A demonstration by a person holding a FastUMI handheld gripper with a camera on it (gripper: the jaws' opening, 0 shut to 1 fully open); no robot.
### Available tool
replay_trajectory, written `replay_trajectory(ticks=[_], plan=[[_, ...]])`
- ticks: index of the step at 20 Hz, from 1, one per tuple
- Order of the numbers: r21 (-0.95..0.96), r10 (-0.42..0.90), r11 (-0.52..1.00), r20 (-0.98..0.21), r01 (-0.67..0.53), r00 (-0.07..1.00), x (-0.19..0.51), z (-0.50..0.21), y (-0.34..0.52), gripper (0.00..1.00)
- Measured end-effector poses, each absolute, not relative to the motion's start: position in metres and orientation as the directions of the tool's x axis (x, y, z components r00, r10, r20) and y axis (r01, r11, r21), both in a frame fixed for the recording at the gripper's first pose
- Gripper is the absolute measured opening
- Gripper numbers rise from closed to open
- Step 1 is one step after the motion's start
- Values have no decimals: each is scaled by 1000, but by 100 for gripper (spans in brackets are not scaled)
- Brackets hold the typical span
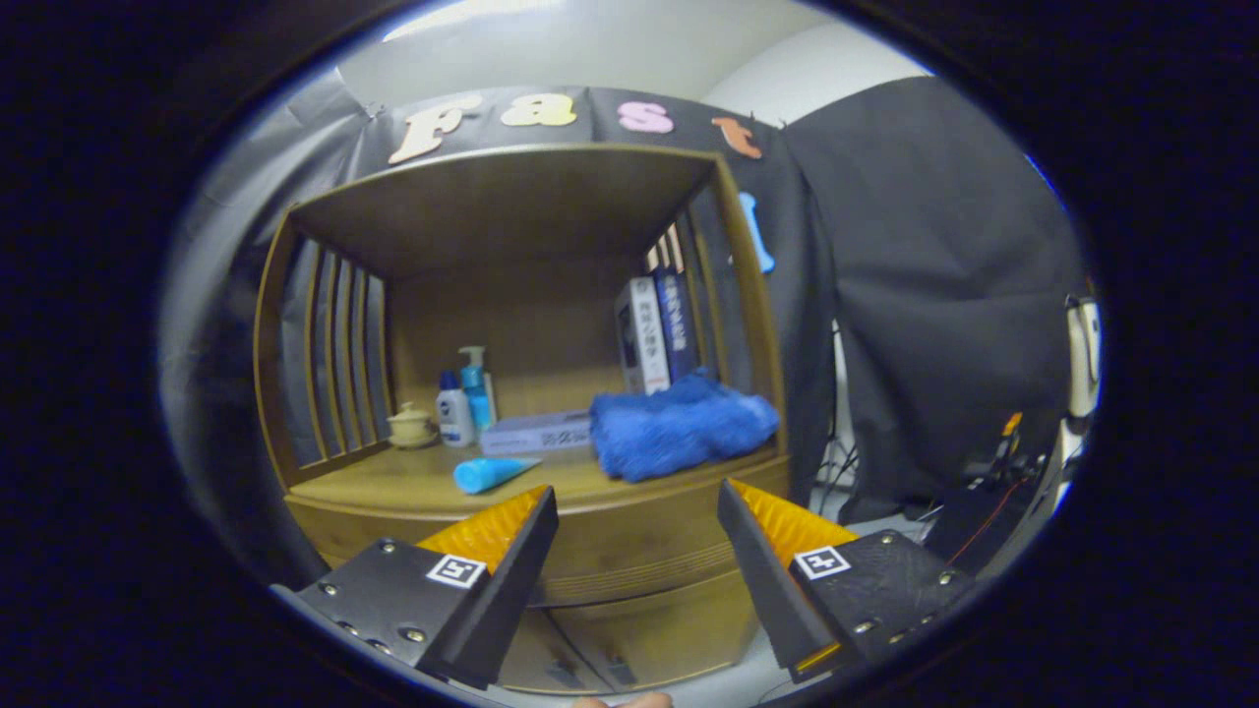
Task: Pull open the drawer, take out the items inside it, and place them on the countertop above the cabinet.
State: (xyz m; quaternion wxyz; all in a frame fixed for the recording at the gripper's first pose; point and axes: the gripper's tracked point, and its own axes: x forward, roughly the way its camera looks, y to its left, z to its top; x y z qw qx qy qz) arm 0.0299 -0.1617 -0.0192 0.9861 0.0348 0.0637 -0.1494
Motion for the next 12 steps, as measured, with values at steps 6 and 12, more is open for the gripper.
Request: replay_trajectory(ticks=[6,12], plan=[[-58,-352,935,-32,350,936,7,46,-204,98],[-89,-284,955,6,284,959,11,58,-240,98]])
